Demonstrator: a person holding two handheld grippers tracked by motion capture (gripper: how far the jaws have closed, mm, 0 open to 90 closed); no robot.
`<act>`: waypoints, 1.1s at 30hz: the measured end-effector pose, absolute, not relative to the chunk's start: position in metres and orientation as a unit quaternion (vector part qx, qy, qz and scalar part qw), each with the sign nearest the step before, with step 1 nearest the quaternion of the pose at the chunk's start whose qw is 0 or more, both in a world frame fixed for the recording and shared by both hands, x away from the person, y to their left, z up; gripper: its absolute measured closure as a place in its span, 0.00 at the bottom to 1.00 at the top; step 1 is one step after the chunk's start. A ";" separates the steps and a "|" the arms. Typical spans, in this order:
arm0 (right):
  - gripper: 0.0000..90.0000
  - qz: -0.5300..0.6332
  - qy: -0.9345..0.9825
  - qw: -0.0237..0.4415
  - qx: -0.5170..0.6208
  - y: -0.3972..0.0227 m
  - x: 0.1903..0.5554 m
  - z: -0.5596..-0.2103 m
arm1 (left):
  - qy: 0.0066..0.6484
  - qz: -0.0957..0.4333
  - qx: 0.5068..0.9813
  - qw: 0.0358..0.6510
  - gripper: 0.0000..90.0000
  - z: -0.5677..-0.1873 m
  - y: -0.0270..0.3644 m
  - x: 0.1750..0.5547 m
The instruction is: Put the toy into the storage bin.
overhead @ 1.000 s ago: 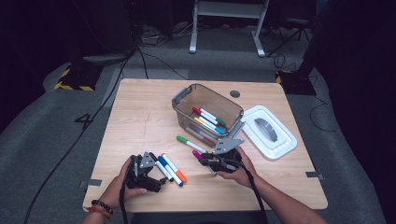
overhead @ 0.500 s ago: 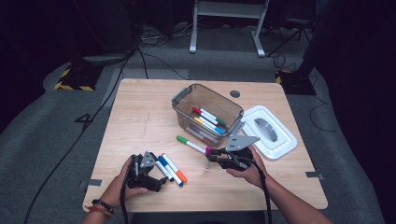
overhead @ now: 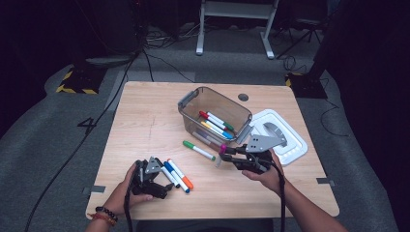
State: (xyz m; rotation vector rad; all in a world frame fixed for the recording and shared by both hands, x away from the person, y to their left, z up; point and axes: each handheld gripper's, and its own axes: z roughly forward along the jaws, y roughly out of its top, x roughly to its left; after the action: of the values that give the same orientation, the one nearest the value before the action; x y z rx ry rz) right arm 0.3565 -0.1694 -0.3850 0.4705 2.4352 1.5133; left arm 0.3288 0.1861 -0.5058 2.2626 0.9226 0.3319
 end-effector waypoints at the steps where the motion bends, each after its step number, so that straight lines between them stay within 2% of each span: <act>1: 0.82 0.522 0.829 0.123 0.158 -0.172 0.355 -0.379 | 0.353 0.127 0.865 0.332 0.01 -0.506 0.186 0.329; 11: 0.82 0.567 0.790 0.175 0.155 -0.190 0.359 -0.321 | 0.353 0.127 0.866 0.332 0.01 -0.506 0.186 0.329; 18: 0.82 0.547 0.795 0.201 0.170 -0.191 0.386 -0.296 | 0.354 0.126 0.865 0.331 0.00 -0.506 0.186 0.328; 24: 0.82 0.516 0.808 0.197 0.203 -0.187 0.425 -0.305 | 0.354 0.126 0.865 0.331 0.01 -0.506 0.186 0.328; 33: 0.82 0.474 0.837 0.156 0.226 -0.168 0.468 -0.334 | 0.354 0.126 0.866 0.331 0.00 -0.506 0.186 0.328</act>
State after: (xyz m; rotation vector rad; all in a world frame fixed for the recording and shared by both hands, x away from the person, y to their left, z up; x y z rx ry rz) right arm 0.4676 -0.1679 -0.3343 0.6474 2.3965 1.3560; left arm 0.3285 0.1862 -0.5057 2.2633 0.9252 0.3306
